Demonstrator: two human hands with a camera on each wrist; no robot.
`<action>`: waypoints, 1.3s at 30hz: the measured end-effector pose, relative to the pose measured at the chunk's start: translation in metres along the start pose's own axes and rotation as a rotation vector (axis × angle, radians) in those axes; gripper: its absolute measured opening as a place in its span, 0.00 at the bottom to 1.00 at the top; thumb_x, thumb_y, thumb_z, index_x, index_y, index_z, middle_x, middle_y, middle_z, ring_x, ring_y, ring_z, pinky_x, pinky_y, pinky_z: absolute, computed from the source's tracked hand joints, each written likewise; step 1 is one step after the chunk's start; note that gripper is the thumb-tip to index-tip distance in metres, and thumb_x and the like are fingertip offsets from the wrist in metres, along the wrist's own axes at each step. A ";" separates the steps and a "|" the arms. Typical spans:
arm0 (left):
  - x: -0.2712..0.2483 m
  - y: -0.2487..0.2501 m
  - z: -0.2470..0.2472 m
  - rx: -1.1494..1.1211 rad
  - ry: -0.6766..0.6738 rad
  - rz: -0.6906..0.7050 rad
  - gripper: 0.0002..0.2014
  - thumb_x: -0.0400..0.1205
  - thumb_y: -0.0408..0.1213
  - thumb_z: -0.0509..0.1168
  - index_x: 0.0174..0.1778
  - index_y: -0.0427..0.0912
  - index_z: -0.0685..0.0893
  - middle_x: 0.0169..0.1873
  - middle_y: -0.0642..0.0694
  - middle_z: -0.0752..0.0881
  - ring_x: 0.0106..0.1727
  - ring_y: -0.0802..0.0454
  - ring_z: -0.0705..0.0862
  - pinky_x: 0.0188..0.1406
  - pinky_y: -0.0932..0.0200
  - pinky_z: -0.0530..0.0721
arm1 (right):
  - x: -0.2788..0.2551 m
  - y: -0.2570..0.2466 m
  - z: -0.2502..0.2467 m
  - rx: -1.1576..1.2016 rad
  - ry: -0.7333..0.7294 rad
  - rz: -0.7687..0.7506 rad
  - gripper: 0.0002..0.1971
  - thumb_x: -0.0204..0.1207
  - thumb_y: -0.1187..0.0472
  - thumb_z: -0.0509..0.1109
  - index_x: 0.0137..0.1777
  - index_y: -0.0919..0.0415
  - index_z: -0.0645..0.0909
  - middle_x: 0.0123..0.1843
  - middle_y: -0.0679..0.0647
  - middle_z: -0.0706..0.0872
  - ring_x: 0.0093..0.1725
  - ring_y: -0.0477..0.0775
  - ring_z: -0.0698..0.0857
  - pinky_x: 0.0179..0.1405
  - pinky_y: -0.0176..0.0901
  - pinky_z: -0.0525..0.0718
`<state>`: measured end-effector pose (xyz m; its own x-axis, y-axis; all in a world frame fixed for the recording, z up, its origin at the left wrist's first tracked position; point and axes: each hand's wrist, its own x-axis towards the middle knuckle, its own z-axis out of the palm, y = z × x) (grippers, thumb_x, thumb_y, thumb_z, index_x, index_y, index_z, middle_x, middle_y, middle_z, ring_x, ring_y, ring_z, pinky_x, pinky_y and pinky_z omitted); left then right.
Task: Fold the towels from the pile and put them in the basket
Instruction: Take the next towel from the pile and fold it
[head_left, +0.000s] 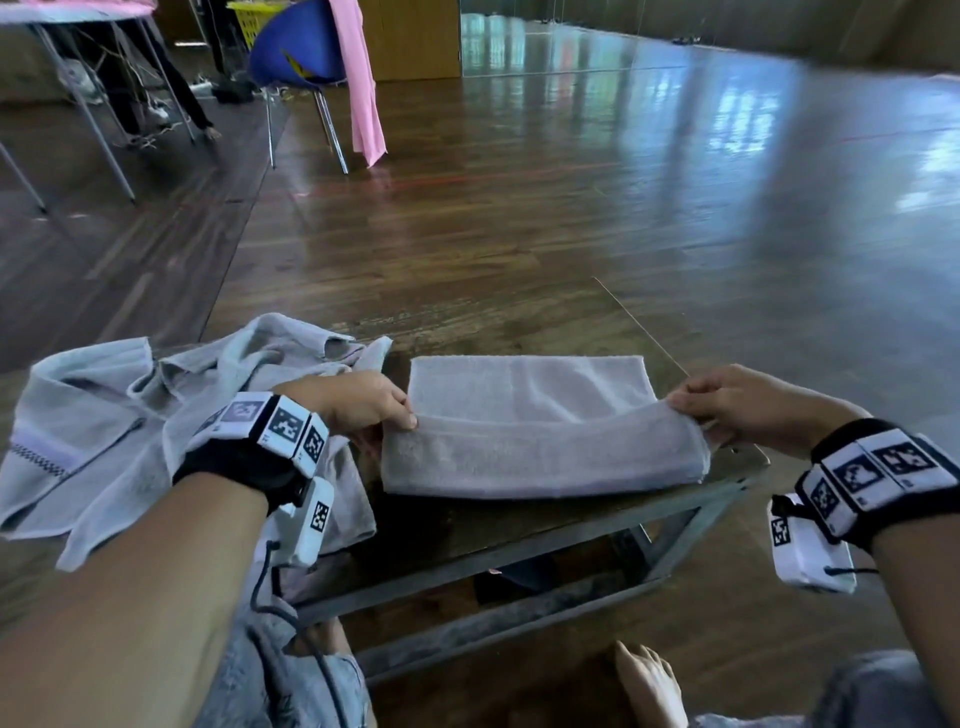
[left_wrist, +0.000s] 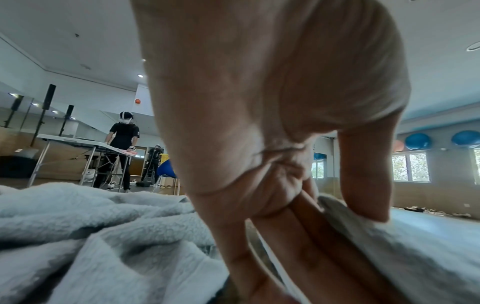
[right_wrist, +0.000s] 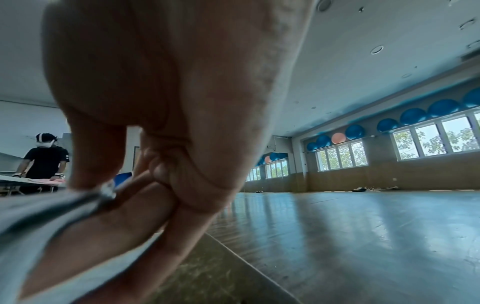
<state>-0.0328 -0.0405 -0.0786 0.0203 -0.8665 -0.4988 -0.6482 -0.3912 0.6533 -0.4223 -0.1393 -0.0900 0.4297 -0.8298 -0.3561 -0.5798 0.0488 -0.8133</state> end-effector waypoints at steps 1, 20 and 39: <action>0.002 0.000 0.000 0.025 -0.014 -0.009 0.06 0.83 0.27 0.66 0.41 0.32 0.85 0.32 0.44 0.80 0.27 0.53 0.81 0.26 0.59 0.83 | 0.001 0.002 -0.001 -0.030 -0.040 0.037 0.13 0.86 0.59 0.67 0.49 0.68 0.89 0.42 0.61 0.93 0.36 0.55 0.91 0.34 0.43 0.87; 0.095 -0.019 0.007 0.246 0.636 0.182 0.11 0.80 0.41 0.73 0.31 0.50 0.86 0.29 0.56 0.85 0.33 0.62 0.81 0.35 0.60 0.74 | 0.099 0.007 0.011 -0.483 0.492 -0.082 0.08 0.82 0.55 0.72 0.41 0.56 0.83 0.42 0.51 0.85 0.39 0.43 0.79 0.32 0.34 0.72; 0.024 0.019 -0.021 0.175 1.077 0.695 0.05 0.76 0.25 0.74 0.46 0.35 0.92 0.45 0.45 0.89 0.43 0.54 0.84 0.46 0.75 0.77 | 0.039 -0.031 -0.008 -0.111 0.851 -0.606 0.09 0.74 0.57 0.81 0.51 0.45 0.88 0.44 0.45 0.91 0.45 0.40 0.91 0.46 0.30 0.87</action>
<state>-0.0287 -0.0750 -0.0667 0.1874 -0.7148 0.6738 -0.8587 0.2139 0.4658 -0.3928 -0.1770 -0.0746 0.0662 -0.8171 0.5726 -0.5092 -0.5212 -0.6849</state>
